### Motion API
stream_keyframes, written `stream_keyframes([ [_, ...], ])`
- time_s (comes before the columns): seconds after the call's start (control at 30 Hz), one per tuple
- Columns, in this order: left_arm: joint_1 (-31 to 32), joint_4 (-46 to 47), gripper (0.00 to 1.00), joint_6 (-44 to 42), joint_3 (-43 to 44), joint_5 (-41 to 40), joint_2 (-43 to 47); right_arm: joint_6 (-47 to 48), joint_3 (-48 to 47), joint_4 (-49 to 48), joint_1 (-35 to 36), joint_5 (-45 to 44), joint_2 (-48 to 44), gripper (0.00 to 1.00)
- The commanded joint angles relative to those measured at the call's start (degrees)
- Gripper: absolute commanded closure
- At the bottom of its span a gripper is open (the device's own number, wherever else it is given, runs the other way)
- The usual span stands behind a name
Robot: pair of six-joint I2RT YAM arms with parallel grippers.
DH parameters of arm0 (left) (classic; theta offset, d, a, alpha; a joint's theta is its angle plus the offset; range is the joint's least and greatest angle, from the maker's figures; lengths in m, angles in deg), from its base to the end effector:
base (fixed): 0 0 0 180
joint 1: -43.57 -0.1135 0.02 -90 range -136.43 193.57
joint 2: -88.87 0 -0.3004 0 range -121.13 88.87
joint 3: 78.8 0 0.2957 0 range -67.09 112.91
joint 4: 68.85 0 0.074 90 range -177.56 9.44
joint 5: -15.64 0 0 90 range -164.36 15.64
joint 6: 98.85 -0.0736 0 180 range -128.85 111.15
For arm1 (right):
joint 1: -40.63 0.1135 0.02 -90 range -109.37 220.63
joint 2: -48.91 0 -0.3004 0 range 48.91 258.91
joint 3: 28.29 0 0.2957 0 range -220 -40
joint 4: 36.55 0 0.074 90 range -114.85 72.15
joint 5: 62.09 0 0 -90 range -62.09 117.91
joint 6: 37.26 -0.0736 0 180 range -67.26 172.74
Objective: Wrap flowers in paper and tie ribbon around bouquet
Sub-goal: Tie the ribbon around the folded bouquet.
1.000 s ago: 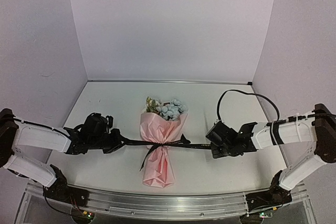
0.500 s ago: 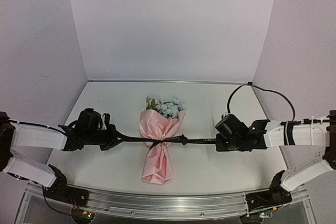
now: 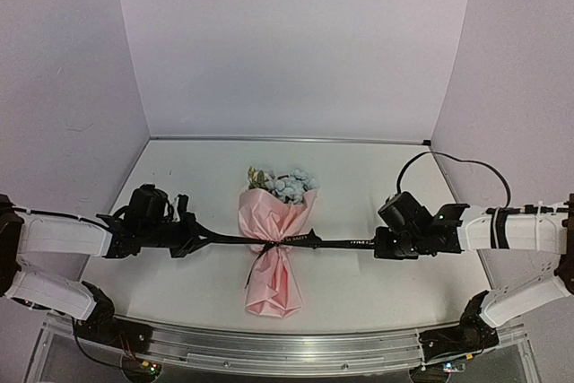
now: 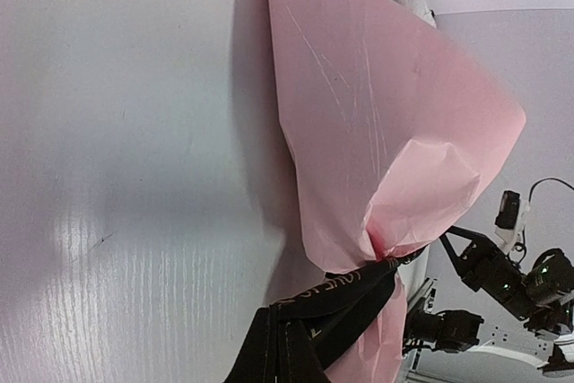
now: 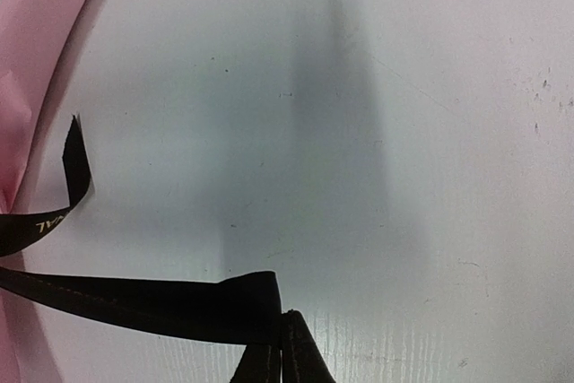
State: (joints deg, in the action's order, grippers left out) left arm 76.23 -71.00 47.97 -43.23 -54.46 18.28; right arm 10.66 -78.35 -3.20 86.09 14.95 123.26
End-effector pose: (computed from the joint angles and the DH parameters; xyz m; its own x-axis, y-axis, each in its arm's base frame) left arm 0.2192 -0.1703 0.1406 -0.8942 -0.3616 -0.2640 -0.0231 0.6260 -0.7795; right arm 0.2127 0.1926 0.1580 -0.8488 0.0686 -0.5242 -0.0560 0.9743 0.2181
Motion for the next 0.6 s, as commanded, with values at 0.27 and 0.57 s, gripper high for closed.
stream_keyframes([
  [0.27,-6.29,-6.92,1.0,-4.12,-1.43,-11.43,-1.06,-1.96,3.87,23.21,-5.46,-15.04,0.08,1.0],
  [0.57,-6.29,-4.9,1.0,-5.29,-0.49,-8.92,-3.35,-1.19,3.79,24.71,-5.47,-15.81,0.16,1.0],
])
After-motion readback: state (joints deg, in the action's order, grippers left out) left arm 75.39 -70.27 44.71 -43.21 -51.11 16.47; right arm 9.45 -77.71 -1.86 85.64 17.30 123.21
